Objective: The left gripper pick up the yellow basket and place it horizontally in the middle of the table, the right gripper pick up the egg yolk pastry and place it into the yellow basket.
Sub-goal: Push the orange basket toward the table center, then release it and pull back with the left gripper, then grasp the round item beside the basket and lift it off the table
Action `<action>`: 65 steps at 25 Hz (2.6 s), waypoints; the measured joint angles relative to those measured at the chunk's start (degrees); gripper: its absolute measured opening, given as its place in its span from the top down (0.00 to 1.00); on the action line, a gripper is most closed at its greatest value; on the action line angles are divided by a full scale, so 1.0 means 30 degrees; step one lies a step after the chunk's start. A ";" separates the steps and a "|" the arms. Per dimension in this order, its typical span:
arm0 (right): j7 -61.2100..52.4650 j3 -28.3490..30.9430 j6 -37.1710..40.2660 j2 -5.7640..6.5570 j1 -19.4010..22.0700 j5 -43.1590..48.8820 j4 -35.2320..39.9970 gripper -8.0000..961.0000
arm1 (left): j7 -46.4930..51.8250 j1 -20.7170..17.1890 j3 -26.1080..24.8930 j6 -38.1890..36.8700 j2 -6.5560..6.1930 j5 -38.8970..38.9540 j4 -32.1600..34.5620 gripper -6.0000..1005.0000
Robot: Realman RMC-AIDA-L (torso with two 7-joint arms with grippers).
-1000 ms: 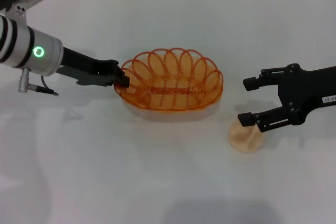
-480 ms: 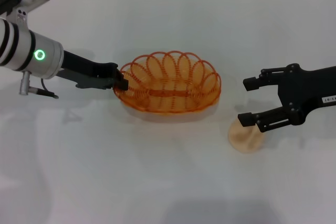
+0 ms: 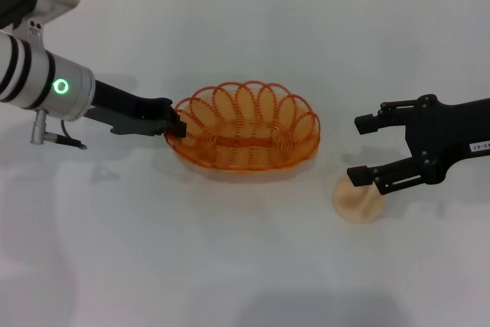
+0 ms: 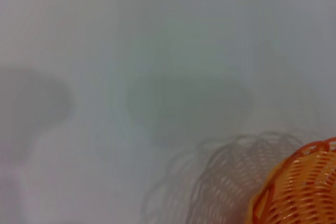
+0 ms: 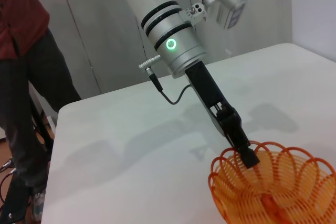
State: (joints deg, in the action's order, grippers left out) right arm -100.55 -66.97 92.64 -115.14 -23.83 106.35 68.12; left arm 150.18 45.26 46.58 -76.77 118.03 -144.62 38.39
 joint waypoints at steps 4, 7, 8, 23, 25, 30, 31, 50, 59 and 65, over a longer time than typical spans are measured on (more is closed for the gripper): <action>0.0002 0.0001 0.0000 0.0000 0.0000 0.0000 0.0000 0.12 | -0.0005 0.0009 0.0000 0.0099 0.0003 -0.0019 -0.0059 0.88; 0.0002 0.0000 -0.0009 0.0006 -0.0007 0.0000 -0.0003 0.12 | -0.0020 0.0036 -0.0001 0.0133 0.0002 -0.0021 -0.0081 0.86; 0.0002 0.0001 -0.0010 0.0013 -0.0009 0.0000 -0.0010 0.12 | -0.0020 0.0047 0.0001 0.0134 0.0000 -0.0020 -0.0082 0.85; 0.0001 0.0000 -0.0026 0.0032 -0.0027 0.0001 -0.0030 0.12 | -0.0156 0.0067 -0.0001 0.0004 0.0001 0.0150 -0.0085 0.74; 0.0001 0.0000 -0.0021 0.0032 -0.0011 0.0000 0.0015 0.12 | -0.0163 0.0045 -0.0010 0.0005 0.0000 0.0163 -0.0084 0.67; 0.0001 0.0000 -0.0003 0.0023 0.0077 0.0000 0.0066 0.12 | -0.0358 -0.0148 -0.0134 0.0087 -0.0025 0.0270 0.0171 0.47; 0.0001 0.0000 -0.0003 0.0023 0.0077 0.0000 0.0066 0.12 | -0.0419 -0.0194 -0.0146 0.0089 -0.0043 0.0327 0.0226 0.43; -0.0368 -0.0001 -0.0139 -0.0025 0.0049 -0.0015 -0.0001 0.12 | -0.6350 -0.4075 -0.0168 -0.1117 -0.0482 1.0396 0.6915 0.11; -0.1238 -0.0208 -0.0084 -0.0019 -0.0223 0.0683 0.0439 0.13 | -1.0474 -0.5055 -0.0074 -0.4527 -0.0299 1.3758 0.7825 0.12; -0.1247 -0.0333 -0.0178 -0.0047 -0.0265 0.1601 0.0788 0.13 | -1.2396 -0.5354 -0.0159 -0.7691 -0.0574 1.3747 0.8392 0.12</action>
State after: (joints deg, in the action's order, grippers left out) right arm -104.29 -67.97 92.11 -115.28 -24.62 111.15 70.49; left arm 113.00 29.20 46.10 -99.84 116.30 -103.38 63.57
